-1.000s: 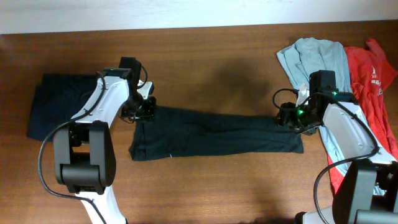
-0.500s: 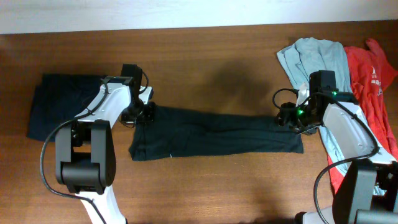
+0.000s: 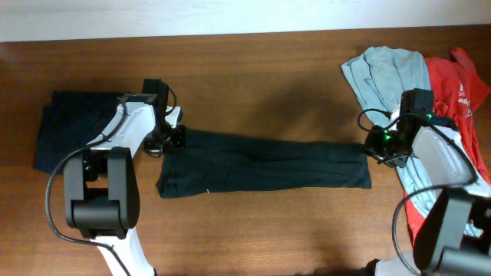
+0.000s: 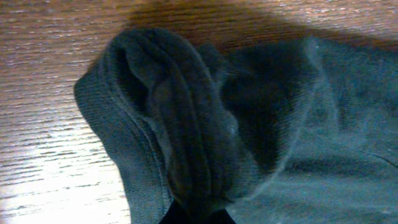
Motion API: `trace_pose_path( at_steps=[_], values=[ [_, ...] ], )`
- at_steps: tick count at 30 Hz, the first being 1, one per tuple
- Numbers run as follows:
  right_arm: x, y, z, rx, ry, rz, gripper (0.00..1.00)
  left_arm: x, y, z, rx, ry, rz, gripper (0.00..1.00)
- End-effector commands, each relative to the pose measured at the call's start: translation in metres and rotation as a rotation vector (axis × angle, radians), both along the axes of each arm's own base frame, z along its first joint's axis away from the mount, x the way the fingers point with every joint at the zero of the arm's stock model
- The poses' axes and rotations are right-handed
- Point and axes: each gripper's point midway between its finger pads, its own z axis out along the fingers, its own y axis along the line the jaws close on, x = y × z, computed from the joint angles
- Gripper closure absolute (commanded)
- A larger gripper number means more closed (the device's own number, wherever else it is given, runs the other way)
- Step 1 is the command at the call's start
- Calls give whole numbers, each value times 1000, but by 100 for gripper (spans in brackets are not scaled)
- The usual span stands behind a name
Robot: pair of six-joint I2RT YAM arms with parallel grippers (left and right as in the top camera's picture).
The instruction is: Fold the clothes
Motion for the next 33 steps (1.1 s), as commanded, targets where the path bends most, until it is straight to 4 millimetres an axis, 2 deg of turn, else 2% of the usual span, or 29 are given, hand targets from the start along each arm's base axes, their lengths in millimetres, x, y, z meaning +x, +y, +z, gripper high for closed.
trace_pose_path(
  at_steps=[1,5,6,9,10,13,17,18,20,21,25,28,33],
  values=[
    [1,-3,-26,-15,50,6,60,-3,5,-4,13,12,-2,99],
    [-3,1,-48,18,108,13,61,-3,4,-4,11,12,-2,100],
    [-2,8,-54,57,106,47,64,-3,4,-4,11,12,-2,99],
    [-1,20,-54,120,89,103,75,-3,4,-4,11,10,-2,100],
    [-1,20,-54,120,89,103,75,-3,4,-4,11,11,-2,100],
    [4,16,-54,106,71,101,77,-3,4,-4,11,11,-2,99],
    [20,12,-52,83,3,104,91,-3,5,-4,12,11,-2,100],
    [24,9,-52,68,-11,97,94,-3,5,-4,12,12,-2,100],
    [30,-11,-53,-1,-22,14,96,-3,7,-4,12,13,5,100],
    [35,-22,-52,-27,-43,-16,96,-3,11,-4,12,15,15,100],
    [48,-37,-48,-42,-110,-44,96,-4,21,-4,11,21,42,99],
    [56,-31,-44,1,-156,-11,95,-4,21,-4,11,20,42,99],
    [61,-8,-34,119,-205,57,67,-4,21,-4,11,20,42,100]
  ],
)
